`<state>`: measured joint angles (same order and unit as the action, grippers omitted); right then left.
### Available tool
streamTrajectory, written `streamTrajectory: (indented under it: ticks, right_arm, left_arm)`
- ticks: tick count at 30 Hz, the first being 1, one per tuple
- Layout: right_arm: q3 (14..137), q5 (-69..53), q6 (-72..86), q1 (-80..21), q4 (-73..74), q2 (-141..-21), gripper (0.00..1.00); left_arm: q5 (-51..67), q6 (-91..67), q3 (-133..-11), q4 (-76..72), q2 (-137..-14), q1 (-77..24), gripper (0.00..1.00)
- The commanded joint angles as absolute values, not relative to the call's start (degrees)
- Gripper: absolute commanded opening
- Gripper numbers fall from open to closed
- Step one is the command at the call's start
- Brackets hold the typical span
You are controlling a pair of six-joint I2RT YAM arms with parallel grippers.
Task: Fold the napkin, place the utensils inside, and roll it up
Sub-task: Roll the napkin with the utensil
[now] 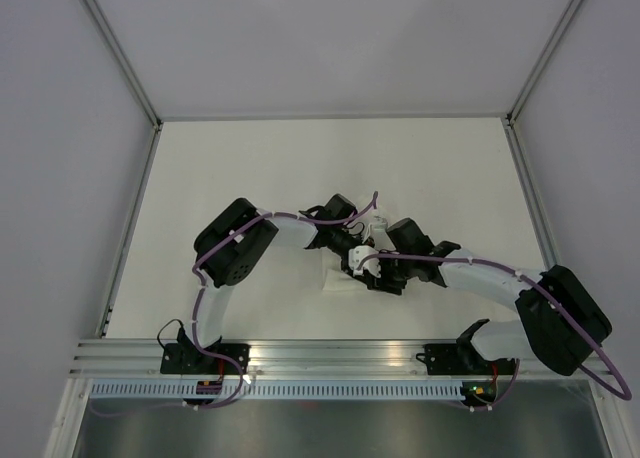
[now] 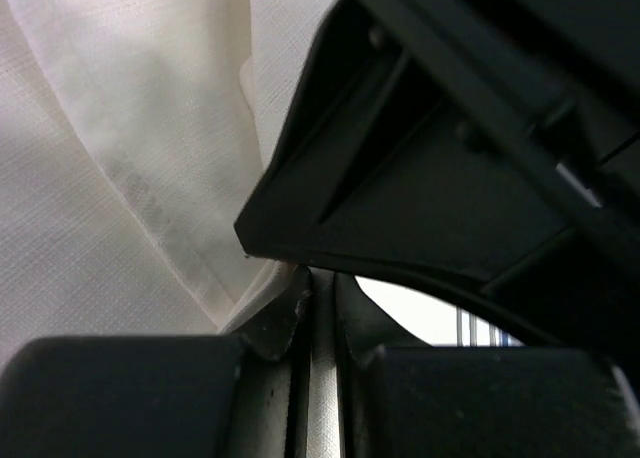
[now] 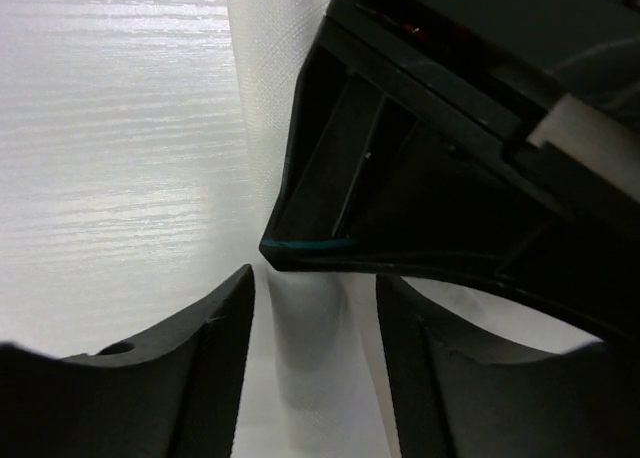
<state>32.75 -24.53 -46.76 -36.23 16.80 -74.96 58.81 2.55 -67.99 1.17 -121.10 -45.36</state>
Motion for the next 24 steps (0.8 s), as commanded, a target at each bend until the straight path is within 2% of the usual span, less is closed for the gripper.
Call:
streamTrajectory:
  ticks: [1, 2, 4, 7, 8, 10, 13, 14, 15, 20, 24]
  right_arm:
    - [32.6, -22.5, -45.0, -37.3, 13.5, -77.0, 0.54]
    - [32.4, -22.2, -45.0, -37.3, 13.5, -77.6, 0.49]
    - [32.3, -21.9, -45.1, -37.3, 13.4, -77.9, 0.44]
    - [32.0, -22.0, -45.1, -37.3, 13.6, -78.6, 0.33]
    - [32.3, -22.1, -44.7, -37.3, 13.9, -79.1, 0.24]
    - [32.6, -22.3, -44.6, -37.3, 14.9, -80.1, 0.12]
    - [33.2, -24.1, -45.2, -36.7, 16.2, -81.6, 0.05]
    - [33.4, -24.4, -45.2, -36.5, 16.4, -82.4, 0.04]
    - [33.7, -25.0, -45.5, -36.2, 16.8, -82.9, 0.03]
    - [38.1, -31.0, -47.9, -32.5, 22.7, -87.1, 0.03]
    - [43.4, -35.7, -51.8, -29.0, 31.6, -92.0, 0.03]
  left_arm:
    - [57.0, 2.0, -68.5, 3.5, -122.9, -45.0, 0.02]
    - [57.1, 2.0, -68.5, 3.4, -122.8, -45.0, 0.02]
    - [57.1, 1.9, -68.5, 3.5, -122.6, -44.7, 0.03]
    - [56.9, 1.8, -68.6, 3.5, -122.0, -44.6, 0.13]
    - [56.7, 1.8, -68.6, 3.5, -121.6, -44.5, 0.19]
    - [56.3, 1.4, -68.6, 3.2, -120.7, -44.2, 0.25]
    - [56.0, -1.5, -67.6, 0.5, -118.3, -43.4, 0.32]
    - [55.9, -2.2, -67.1, 0.4, -117.6, -43.1, 0.39]
    - [55.5, -3.6, -66.6, -1.6, -116.8, -42.7, 0.41]
    - [53.2, -8.4, -62.6, -11.0, -110.1, -40.3, 0.41]
    - [45.8, -12.0, -56.8, -17.7, -104.6, -38.2, 0.41]
